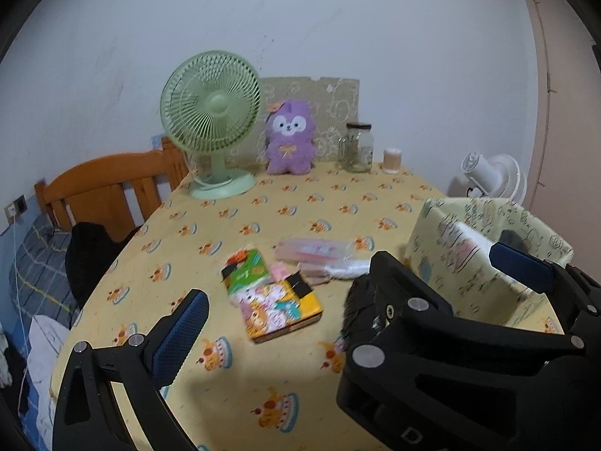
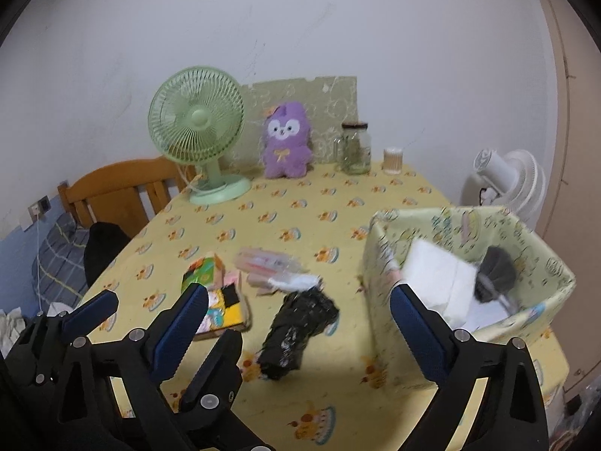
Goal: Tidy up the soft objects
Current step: 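Grasp the black plastic-wrapped bundle with the right tool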
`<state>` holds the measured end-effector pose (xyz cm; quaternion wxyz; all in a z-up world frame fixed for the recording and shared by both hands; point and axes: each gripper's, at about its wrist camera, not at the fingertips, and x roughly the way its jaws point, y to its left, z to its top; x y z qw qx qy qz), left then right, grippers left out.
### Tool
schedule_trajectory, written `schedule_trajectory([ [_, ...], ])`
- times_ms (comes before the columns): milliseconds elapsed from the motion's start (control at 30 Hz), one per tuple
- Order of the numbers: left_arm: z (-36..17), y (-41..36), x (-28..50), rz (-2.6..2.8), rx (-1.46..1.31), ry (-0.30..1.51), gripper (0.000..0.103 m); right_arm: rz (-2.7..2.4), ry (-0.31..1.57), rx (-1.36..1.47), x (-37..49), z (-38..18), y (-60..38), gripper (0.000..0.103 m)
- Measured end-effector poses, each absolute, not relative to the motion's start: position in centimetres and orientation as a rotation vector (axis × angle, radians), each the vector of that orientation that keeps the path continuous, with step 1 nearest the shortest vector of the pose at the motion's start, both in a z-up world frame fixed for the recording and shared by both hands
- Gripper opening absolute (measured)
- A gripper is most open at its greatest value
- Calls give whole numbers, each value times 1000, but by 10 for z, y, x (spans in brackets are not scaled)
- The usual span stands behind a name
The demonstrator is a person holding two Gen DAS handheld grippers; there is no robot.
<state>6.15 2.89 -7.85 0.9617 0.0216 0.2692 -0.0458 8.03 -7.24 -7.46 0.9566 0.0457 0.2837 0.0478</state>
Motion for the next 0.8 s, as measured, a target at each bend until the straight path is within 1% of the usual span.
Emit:
schedule_trajectory([
  [200,-93,39,66,-69,43,581,102,101,610,76,85,-91,-60,94],
  [267,-99,41,69,-58,44,596,101,106,624,78,87,-95,-58,89],
  [333,-104,43,71,-54,44,607,101,109,642,78,91,-102,-55,86],
  [500,-117,47,80,-46,40,642,101,110,681,69,100,-116,-50,82],
  [533,-119,47,81,-45,39,648,101,112,686,67,101,-119,-49,79],
  [567,-121,47,82,-45,38,653,101,119,692,64,103,-121,-49,73],
  [633,-128,47,86,-44,38,673,101,137,722,63,110,-129,-48,69],
  [800,-140,46,95,-44,28,716,101,144,767,60,119,-142,-48,68],
])
